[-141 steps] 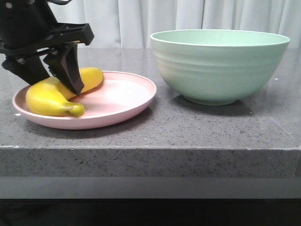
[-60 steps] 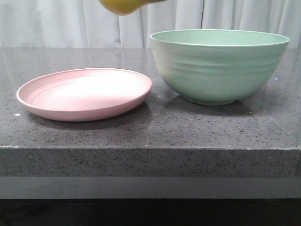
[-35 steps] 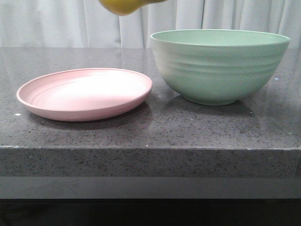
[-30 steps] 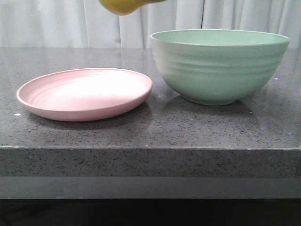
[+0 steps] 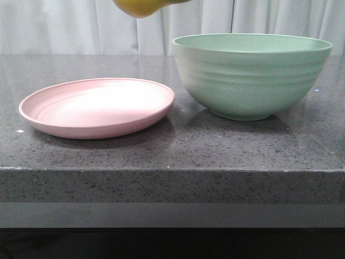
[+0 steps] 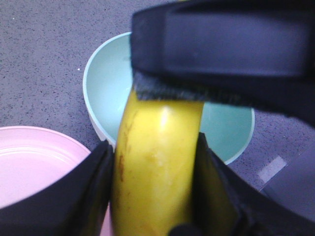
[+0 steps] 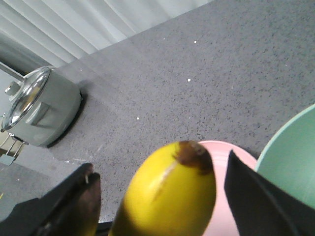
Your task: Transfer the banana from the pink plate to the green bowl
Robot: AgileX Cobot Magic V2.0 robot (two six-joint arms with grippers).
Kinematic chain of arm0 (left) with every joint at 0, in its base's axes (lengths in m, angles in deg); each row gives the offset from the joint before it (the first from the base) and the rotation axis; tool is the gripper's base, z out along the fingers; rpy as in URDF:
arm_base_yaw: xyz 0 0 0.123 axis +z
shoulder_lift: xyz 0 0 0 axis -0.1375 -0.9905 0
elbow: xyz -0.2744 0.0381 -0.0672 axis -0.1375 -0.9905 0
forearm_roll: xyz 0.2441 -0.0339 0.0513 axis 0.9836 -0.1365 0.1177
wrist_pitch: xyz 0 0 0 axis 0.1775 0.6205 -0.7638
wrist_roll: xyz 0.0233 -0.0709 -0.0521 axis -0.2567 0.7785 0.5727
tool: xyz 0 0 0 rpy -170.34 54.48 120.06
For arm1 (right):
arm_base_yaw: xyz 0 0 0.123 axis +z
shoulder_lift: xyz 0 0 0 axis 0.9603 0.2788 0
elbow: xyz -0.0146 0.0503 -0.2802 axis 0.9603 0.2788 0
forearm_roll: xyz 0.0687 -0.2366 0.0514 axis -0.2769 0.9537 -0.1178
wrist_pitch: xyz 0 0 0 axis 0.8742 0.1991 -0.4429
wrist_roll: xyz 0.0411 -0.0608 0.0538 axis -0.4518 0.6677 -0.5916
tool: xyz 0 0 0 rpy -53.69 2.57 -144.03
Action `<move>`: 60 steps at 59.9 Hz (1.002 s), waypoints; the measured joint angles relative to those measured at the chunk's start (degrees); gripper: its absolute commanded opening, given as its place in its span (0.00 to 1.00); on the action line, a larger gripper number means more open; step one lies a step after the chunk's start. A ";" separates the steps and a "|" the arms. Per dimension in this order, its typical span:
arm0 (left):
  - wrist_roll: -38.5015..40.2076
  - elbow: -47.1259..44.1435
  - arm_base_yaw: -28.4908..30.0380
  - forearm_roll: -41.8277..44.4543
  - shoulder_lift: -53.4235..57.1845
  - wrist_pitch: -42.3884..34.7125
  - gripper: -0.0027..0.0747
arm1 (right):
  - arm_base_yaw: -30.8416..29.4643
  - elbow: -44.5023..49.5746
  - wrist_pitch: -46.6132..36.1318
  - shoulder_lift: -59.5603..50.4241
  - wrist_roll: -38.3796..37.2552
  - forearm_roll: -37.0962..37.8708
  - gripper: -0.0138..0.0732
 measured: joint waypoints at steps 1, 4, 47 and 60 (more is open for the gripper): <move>0.00 0.00 0.00 0.00 0.00 0.00 0.23 | 0.11 0.00 0.11 0.11 0.00 0.00 0.78; 0.00 0.00 0.00 0.11 0.00 0.00 0.23 | 0.56 -0.08 0.37 0.37 0.00 -0.03 0.76; 0.00 0.00 0.00 1.66 0.12 -0.35 0.79 | 1.18 -0.42 0.92 0.73 0.13 -0.55 0.31; 0.00 0.00 0.00 1.75 0.12 -0.17 0.79 | -1.38 -2.77 -0.22 1.44 4.78 -0.42 0.31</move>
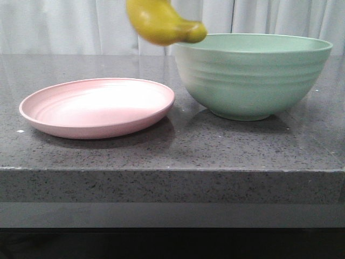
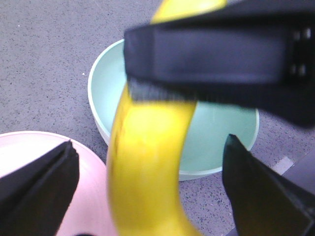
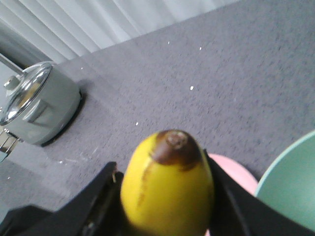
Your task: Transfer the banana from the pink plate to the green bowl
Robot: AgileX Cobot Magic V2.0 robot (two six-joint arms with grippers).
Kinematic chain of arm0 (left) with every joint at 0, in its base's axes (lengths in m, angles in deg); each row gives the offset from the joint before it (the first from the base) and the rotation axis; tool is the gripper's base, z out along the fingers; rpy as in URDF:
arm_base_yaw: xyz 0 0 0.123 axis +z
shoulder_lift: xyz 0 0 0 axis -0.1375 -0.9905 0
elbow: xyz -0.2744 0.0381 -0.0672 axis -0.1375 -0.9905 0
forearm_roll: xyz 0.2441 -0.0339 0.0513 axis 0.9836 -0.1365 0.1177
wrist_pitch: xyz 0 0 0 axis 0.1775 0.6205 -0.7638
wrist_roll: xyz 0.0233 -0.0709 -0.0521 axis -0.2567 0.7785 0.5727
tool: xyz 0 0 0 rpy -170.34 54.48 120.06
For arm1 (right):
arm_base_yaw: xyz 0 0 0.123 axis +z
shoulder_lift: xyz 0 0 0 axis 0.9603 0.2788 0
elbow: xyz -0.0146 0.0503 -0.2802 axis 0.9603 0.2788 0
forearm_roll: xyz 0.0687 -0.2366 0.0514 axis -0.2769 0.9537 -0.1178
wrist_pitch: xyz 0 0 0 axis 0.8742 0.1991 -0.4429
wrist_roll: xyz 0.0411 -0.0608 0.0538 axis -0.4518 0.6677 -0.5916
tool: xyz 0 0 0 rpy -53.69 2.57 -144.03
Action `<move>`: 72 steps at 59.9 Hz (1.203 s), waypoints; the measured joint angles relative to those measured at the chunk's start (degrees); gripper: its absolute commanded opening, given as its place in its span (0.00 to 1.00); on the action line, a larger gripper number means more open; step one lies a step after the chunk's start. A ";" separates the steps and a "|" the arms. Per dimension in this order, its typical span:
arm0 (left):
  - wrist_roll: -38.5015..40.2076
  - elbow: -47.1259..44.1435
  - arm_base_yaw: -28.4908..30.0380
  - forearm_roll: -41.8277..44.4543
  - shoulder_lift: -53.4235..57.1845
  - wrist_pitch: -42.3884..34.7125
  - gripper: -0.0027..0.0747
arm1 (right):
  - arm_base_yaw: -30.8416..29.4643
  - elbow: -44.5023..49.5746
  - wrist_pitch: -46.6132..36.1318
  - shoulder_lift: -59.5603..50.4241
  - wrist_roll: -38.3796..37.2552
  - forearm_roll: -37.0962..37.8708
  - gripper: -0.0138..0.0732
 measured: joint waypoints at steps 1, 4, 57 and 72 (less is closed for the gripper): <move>0.00 0.00 0.00 0.00 0.00 0.00 0.79 | -0.49 -0.46 0.01 0.14 0.75 0.00 0.31; 0.00 0.00 0.00 0.00 0.00 0.15 0.79 | -2.46 -2.57 0.53 0.81 2.80 0.00 0.31; -0.13 0.00 0.00 0.04 0.00 0.54 0.79 | -17.22 -17.20 24.08 20.57 22.84 1.85 0.68; -0.13 0.00 0.00 1.06 0.00 0.54 0.79 | -17.30 -17.20 24.08 20.43 22.94 1.85 0.69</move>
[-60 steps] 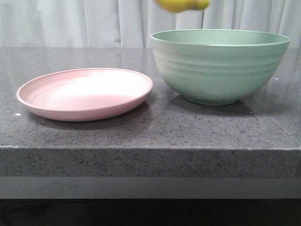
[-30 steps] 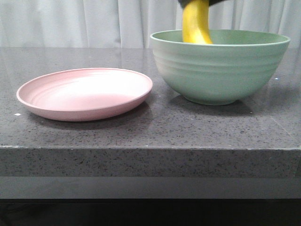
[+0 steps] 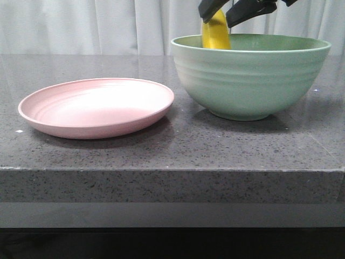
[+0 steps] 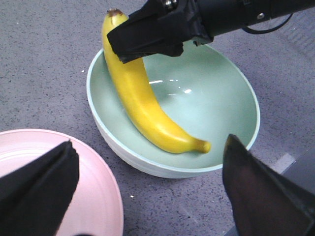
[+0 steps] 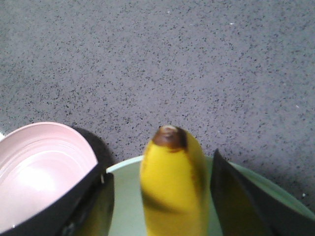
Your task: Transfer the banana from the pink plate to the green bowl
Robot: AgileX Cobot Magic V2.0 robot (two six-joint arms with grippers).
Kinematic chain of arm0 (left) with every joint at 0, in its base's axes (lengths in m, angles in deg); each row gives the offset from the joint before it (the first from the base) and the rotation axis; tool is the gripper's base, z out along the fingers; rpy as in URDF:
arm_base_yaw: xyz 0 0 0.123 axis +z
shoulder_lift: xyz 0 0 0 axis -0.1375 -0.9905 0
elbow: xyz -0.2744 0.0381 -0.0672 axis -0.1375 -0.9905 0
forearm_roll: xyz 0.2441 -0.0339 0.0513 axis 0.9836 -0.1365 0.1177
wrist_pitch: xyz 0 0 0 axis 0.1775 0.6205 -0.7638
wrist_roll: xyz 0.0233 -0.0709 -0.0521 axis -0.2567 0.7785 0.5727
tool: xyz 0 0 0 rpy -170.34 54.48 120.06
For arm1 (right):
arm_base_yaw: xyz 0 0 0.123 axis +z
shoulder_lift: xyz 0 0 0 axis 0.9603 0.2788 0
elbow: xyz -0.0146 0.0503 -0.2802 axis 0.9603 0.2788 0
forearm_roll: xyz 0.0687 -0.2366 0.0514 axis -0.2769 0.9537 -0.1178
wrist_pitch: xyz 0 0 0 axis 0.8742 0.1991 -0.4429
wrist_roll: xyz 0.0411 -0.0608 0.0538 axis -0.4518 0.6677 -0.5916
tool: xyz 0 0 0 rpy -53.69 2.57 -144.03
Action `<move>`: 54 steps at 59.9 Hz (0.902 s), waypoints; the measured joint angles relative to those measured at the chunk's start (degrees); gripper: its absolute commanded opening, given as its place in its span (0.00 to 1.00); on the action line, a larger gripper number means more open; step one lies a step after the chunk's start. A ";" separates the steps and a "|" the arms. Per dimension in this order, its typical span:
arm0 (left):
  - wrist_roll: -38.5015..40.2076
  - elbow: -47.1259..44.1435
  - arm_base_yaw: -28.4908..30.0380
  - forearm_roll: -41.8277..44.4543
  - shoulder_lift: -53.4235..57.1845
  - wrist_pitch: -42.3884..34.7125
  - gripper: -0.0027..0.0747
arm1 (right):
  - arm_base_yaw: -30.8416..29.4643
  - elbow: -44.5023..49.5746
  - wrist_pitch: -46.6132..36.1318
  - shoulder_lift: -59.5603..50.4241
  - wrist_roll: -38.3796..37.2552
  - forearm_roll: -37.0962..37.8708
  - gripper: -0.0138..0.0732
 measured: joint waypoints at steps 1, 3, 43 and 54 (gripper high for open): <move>0.00 0.00 0.00 0.38 0.11 0.00 0.79 | 0.00 0.00 0.00 -0.10 0.00 0.00 0.69; 0.00 0.00 0.13 1.01 0.10 0.00 0.79 | -0.20 0.00 0.00 -0.61 0.00 0.00 0.69; 0.00 -4.03 28.90 5.71 12.67 2.19 0.01 | -3.06 20.46 -8.12 -30.61 0.00 7.09 0.06; 0.00 -13.60 33.34 5.98 22.00 -0.97 0.01 | -3.06 32.17 -13.69 -41.09 0.00 7.09 0.06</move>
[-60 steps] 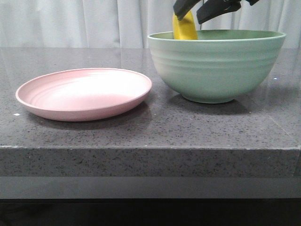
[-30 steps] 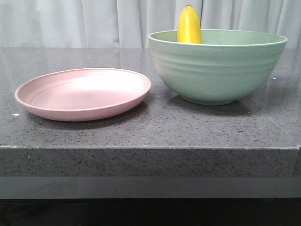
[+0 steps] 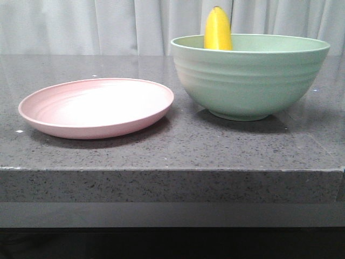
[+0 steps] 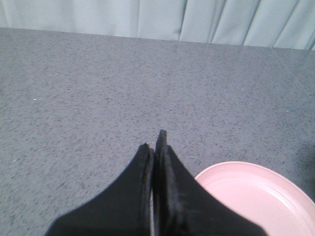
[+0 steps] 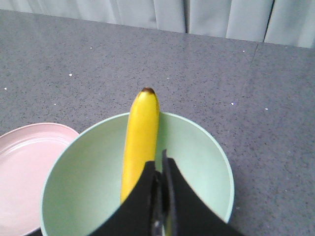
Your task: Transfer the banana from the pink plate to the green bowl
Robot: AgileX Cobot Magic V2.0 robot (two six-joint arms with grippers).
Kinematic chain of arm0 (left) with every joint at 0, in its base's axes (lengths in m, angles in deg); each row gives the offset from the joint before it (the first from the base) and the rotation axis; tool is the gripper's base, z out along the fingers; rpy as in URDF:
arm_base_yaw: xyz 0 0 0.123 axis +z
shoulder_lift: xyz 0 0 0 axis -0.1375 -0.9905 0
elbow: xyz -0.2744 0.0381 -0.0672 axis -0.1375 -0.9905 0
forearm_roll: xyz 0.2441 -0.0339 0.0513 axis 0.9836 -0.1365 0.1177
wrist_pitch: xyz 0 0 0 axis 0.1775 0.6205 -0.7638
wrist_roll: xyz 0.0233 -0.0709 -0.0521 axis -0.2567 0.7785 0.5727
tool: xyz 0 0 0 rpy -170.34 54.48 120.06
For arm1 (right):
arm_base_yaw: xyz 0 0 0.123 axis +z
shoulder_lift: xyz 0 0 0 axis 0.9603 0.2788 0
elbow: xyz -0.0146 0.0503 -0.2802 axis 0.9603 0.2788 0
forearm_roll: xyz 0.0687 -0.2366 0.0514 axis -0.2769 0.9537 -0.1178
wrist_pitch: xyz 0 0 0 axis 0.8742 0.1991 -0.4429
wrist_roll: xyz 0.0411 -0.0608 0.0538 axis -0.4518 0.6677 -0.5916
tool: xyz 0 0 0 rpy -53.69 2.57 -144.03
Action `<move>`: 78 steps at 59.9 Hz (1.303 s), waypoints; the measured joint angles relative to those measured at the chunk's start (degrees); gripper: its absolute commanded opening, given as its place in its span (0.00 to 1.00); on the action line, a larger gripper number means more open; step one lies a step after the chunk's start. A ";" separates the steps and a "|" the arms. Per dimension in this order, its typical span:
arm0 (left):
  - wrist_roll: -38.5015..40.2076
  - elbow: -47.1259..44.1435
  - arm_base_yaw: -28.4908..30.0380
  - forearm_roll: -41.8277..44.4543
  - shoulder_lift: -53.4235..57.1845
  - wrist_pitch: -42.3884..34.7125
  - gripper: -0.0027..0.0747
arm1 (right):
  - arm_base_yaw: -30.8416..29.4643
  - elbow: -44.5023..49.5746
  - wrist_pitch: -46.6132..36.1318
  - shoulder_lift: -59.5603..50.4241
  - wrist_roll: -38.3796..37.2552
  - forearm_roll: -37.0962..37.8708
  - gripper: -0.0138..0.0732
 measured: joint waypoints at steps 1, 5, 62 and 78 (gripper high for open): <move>0.00 -0.82 0.11 0.00 0.78 -0.38 0.01 | 0.00 0.91 -0.34 -0.81 0.00 0.00 0.06; 0.00 -5.44 0.11 0.00 5.33 -2.42 0.01 | 0.00 5.88 -2.43 -5.90 0.00 -0.33 0.06; 0.00 -32.61 0.11 0.00 46.80 -5.01 0.01 | 0.00 32.56 -7.47 -46.80 0.09 -1.48 0.06; 0.00 -32.61 0.11 0.00 46.80 -5.01 0.01 | 0.00 32.56 -7.47 -46.80 0.09 -1.48 0.06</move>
